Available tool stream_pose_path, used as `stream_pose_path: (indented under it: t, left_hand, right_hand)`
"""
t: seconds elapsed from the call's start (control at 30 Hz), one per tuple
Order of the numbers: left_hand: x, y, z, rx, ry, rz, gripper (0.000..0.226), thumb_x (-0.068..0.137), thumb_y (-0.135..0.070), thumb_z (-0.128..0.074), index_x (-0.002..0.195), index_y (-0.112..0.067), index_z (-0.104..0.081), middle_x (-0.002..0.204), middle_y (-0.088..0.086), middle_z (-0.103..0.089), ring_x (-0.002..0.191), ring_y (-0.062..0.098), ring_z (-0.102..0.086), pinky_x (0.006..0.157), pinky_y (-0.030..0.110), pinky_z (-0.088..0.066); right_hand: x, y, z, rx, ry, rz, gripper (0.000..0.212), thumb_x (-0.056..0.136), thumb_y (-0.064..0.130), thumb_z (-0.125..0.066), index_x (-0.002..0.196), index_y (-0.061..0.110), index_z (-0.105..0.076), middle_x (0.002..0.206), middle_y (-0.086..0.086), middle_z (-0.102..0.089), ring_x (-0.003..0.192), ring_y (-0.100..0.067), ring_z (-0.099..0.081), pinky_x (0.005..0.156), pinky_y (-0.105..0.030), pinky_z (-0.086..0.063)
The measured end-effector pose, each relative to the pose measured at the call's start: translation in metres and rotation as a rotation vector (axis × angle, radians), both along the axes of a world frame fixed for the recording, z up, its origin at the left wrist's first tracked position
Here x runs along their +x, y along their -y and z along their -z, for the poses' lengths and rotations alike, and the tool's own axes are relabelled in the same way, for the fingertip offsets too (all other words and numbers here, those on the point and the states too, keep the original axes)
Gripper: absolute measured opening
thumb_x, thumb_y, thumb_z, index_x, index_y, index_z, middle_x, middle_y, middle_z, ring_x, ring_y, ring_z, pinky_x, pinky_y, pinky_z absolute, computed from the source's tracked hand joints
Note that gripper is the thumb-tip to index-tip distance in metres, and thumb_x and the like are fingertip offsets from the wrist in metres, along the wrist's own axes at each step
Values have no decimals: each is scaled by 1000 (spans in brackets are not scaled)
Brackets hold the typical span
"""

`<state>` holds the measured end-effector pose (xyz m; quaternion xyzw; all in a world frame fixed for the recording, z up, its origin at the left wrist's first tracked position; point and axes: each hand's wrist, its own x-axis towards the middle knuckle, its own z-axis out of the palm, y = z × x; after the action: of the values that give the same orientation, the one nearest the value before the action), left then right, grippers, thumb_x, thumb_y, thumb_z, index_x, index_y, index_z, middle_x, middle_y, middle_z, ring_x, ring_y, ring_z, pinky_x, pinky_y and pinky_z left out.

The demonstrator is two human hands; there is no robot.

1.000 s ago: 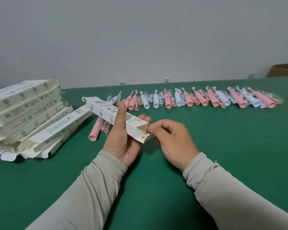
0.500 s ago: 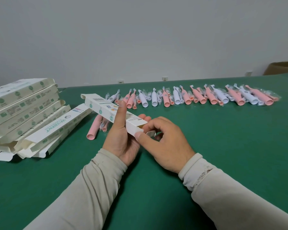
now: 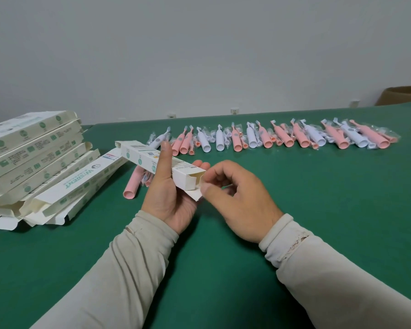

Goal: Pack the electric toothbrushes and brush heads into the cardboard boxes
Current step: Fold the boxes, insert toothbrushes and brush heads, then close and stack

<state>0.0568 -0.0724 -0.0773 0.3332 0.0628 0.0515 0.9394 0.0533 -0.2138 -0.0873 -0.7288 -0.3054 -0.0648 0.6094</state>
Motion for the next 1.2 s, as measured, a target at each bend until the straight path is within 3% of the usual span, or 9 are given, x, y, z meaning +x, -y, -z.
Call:
stream_pose_path:
  t: [0.1, 0.3, 0.47, 0.67, 0.8, 0.87, 0.97, 1.1, 1.2]
  left_hand:
    - [0, -3, -2, -16, 2, -13, 93, 72, -60, -68, 144, -6, -40, 96, 13, -55, 89, 23, -63, 82, 42, -57]
    - [0, -2, -1, -32, 6, 0, 86, 73, -60, -69, 139, -11, -45, 88, 11, -54, 97, 30, -59, 103, 62, -45]
    - [-3, -1, -6, 11, -11, 37, 92, 78, -64, -64, 147, -10, -38, 95, 10, -52, 85, 21, -58, 72, 37, -57]
    - [-3, -2, -4, 44, -8, 64, 86, 82, -64, -61, 146, -11, -39, 96, 11, -50, 83, 21, -59, 79, 38, -57]
    - [-3, -4, 2, 164, -5, 228, 88, 74, -62, -72, 144, -17, -43, 115, 18, -50, 108, 28, -53, 107, 51, -43]
    - [-3, -6, 3, 152, -12, 253, 85, 71, -63, -73, 140, -19, -48, 103, 16, -57, 96, 24, -60, 88, 42, -56]
    - [-5, -5, 4, 124, -32, 242, 85, 69, -66, -72, 127, -7, -55, 95, 17, -66, 90, 31, -71, 66, 38, -62]
    - [-9, 1, -1, 449, -54, 82, 78, 67, -73, -70, 132, -32, -56, 86, 5, -69, 84, 24, -74, 54, 33, -57]
    - [-8, -9, -7, 908, -107, -215, 55, 78, -54, -78, 119, -24, -57, 90, 3, -69, 71, 19, -70, 52, 32, -52]
  right_hand:
    - [-1, 1, -1, -145, 106, 20, 24, 78, 21, -64, 99, 29, -54, 117, 30, -62, 95, 4, -60, 80, -10, -42]
    - [2, 0, 1, -107, 261, 175, 18, 87, 16, -69, 102, 25, -64, 111, 21, -63, 85, -6, -62, 79, -15, -46]
    - [3, 0, 2, -55, 326, 185, 14, 87, 5, -72, 97, 15, -77, 95, 6, -62, 95, 14, -59, 81, -5, -40]
    - [4, 2, 2, -72, 345, 182, 11, 86, 6, -74, 90, 15, -78, 91, 7, -62, 93, 19, -56, 81, -4, -39]
    - [7, 5, 0, -144, 315, 264, 11, 79, 36, -75, 80, 28, -67, 86, 18, -57, 82, -2, -60, 73, -21, -47]
    - [9, 10, -1, -165, 260, 316, 24, 72, 50, -74, 78, 29, -63, 84, 18, -57, 77, -7, -59, 69, -24, -49]
    - [14, 13, -2, -116, 126, 214, 21, 73, 43, -78, 81, 30, -64, 84, 19, -62, 69, -4, -57, 63, -17, -46]
    - [22, 14, 1, 40, -71, 173, 11, 86, 20, -73, 86, 29, -66, 81, 11, -68, 67, -15, -60, 61, -18, -50]
    - [28, 14, 4, 102, -126, 258, 14, 90, 13, -69, 85, 26, -67, 80, -11, -70, 78, -36, -65, 68, -32, -54]
